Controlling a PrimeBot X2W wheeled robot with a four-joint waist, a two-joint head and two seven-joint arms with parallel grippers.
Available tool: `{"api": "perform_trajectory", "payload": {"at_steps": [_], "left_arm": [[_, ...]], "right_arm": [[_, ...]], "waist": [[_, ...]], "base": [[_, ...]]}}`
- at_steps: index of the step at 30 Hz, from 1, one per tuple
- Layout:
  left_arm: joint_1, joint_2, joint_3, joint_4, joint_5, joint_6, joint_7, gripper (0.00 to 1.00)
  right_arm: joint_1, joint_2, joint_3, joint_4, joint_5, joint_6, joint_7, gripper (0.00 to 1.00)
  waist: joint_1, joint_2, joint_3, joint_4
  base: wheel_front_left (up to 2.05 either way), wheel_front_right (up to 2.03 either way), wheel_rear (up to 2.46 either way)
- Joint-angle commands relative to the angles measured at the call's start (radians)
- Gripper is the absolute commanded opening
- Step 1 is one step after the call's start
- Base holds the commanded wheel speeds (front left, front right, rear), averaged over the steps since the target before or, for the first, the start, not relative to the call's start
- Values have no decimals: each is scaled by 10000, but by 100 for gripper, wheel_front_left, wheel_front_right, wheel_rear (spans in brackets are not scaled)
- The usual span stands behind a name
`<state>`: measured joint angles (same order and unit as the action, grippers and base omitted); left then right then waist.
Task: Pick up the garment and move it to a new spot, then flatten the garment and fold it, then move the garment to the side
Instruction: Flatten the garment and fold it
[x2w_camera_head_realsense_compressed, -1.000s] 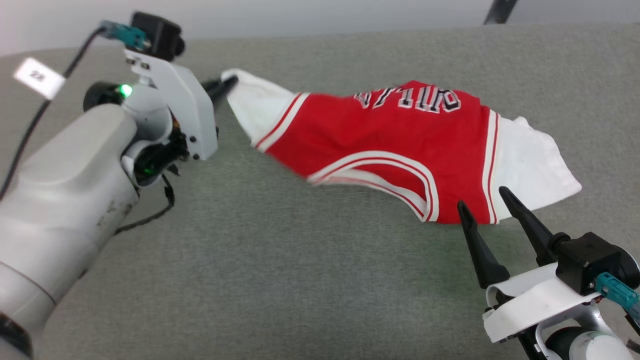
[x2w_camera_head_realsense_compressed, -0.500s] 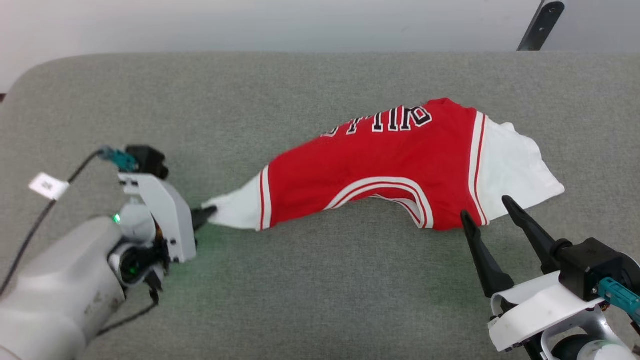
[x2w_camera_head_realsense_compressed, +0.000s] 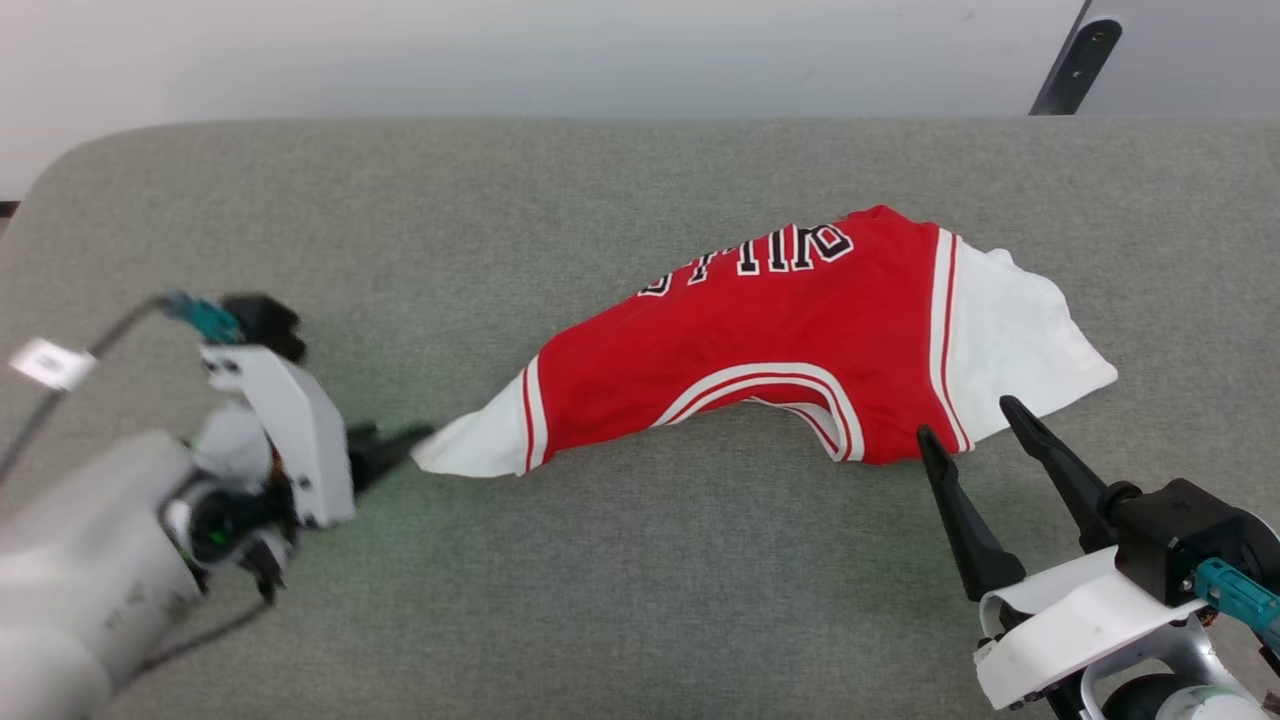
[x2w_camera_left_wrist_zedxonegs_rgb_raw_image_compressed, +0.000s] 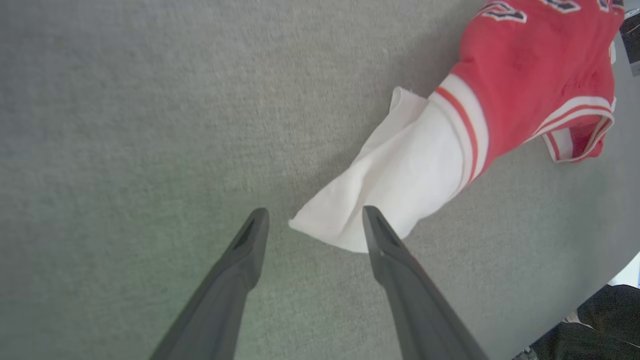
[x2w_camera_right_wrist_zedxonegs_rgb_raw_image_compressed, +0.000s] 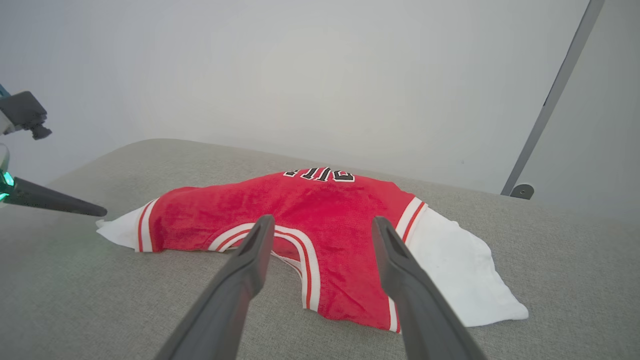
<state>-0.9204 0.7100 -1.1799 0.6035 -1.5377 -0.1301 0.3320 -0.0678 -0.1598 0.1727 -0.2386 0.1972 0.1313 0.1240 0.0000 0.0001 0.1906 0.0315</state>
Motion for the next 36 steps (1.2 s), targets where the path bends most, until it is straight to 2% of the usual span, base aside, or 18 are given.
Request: {"api": "perform_trajectory", "payload": {"at_steps": [1,4,13,19,25,26,27,28,29,36], "left_arm": [[-229,87,67,33,133,42,-57,100],[-557,138,300,62,14,72,-131,100],[-895,-661,757,-213,-1151,6,860,100],[-1078,-878,863,-69,-1439,-3,1356,100],[-1179,-1120,700,-31,-1219,-18,1581,100],[-1228,-1141,713,-110,-1127,-18,1514,85],[-1251,-1149,722,-193,-1062,-14,1452,39],[-1243,-1176,764,-327,-1084,-15,1413,12],[-1248,-1190,806,-485,-1055,-15,1333,0],[-1121,-1080,630,-2124,-470,-16,1114,0]], "right_arm": [[124,-29,21,-34,73,-10,24,100],[111,-23,53,-29,100,-10,-9,100],[-40,73,122,1,91,-10,-123,100],[-210,108,126,59,73,-10,-213,100],[-266,193,171,163,32,-10,-342,100],[-282,200,177,183,27,-10,-362,100],[-297,212,182,202,32,-10,-365,100],[-317,219,180,218,36,-10,-378,100],[-323,228,170,235,34,-10,-386,100],[-313,277,157,299,27,-11,-439,100]], "waist": [[0,-1,-7,-60],[0,-1,23,-162],[0,-1,254,-373],[0,-1,463,-571],[0,-1,616,-677],[0,-1,630,-691],[0,-1,643,-704],[0,-1,654,-715],[0,-1,658,-719],[0,-1,688,-666]], "base": [[0,0,0],[0,0,0],[0,0,0],[0,0,0],[0,0,0],[0,0,0],[0,0,0],[0,0,0],[0,0,0],[0,0,0]]}}
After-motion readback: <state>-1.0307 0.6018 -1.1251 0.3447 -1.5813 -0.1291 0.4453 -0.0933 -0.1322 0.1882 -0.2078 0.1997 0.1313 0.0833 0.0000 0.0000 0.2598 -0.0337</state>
